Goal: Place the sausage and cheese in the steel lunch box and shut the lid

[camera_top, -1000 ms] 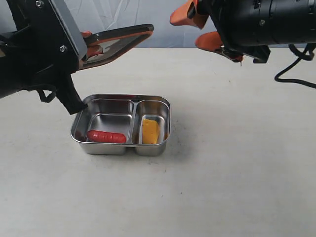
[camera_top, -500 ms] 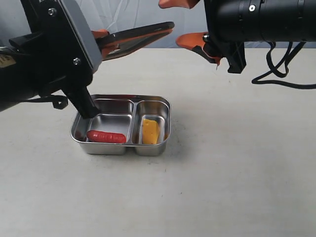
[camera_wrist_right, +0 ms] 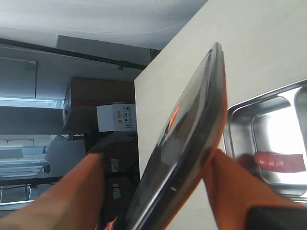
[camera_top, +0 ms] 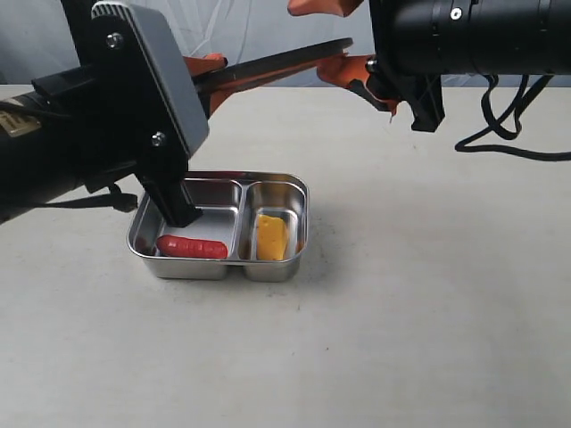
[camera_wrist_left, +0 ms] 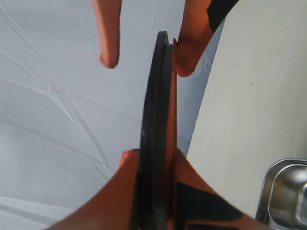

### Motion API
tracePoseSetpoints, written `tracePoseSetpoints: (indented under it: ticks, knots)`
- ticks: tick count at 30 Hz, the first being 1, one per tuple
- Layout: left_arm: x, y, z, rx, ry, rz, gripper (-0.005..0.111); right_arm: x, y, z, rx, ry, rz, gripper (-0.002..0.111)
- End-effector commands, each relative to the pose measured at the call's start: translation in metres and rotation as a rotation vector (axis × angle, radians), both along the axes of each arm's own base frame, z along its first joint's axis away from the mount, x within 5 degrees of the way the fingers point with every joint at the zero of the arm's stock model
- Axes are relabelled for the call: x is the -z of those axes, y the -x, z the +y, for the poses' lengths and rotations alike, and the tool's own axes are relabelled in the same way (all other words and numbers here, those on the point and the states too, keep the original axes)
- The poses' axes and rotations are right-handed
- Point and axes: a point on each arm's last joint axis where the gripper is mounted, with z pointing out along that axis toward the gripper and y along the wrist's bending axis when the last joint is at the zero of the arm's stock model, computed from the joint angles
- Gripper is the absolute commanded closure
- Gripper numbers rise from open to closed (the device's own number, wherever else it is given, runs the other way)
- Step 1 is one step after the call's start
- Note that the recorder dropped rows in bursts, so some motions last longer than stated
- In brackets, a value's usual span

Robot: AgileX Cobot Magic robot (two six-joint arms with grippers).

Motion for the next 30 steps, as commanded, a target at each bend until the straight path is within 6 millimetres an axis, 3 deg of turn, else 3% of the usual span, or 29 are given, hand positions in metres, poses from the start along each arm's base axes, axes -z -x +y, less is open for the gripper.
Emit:
tracePoseSetpoints:
  ticks: [1, 2, 3, 10, 16, 18, 25, 30]
  knots:
    - [-0.002, 0.005, -0.002, 0.013, 0.013, -0.01, 0.107, -0.001, -0.002, 0.0, 0.002, 0.005, -0.015, 0.077]
    - [-0.002, 0.005, -0.002, 0.014, 0.013, -0.009, 0.107, -0.001, -0.002, 0.0, 0.002, 0.005, -0.015, 0.086]
    - [-0.002, 0.005, -0.002, 0.014, 0.006, -0.015, 0.107, -0.001, -0.002, 0.0, 0.002, 0.005, -0.015, 0.109]
    - [0.006, 0.009, -0.005, 0.069, -0.057, 0.048, 0.106, 0.0, -0.005, -0.003, 0.028, 0.048, -0.064, 0.108]
    - [0.011, 0.016, -0.005, 0.13, -0.105, 0.127, 0.072, 0.035, -0.024, 0.009, 0.016, 0.138, -0.004, 0.109]
    - [0.011, 0.018, -0.004, 0.136, -0.102, 0.138, 0.066, 0.045, -0.028, 0.013, 0.005, 0.164, 0.004, 0.109]
    - [0.007, 0.027, 0.0, 0.178, -0.114, 0.167, 0.064, 0.05, -0.031, 0.015, -0.004, 0.174, -0.005, 0.109]
    - [-0.008, 0.036, 0.009, 0.189, -0.075, 0.132, 0.064, 0.052, -0.032, 0.016, -0.008, 0.18, -0.006, 0.109]
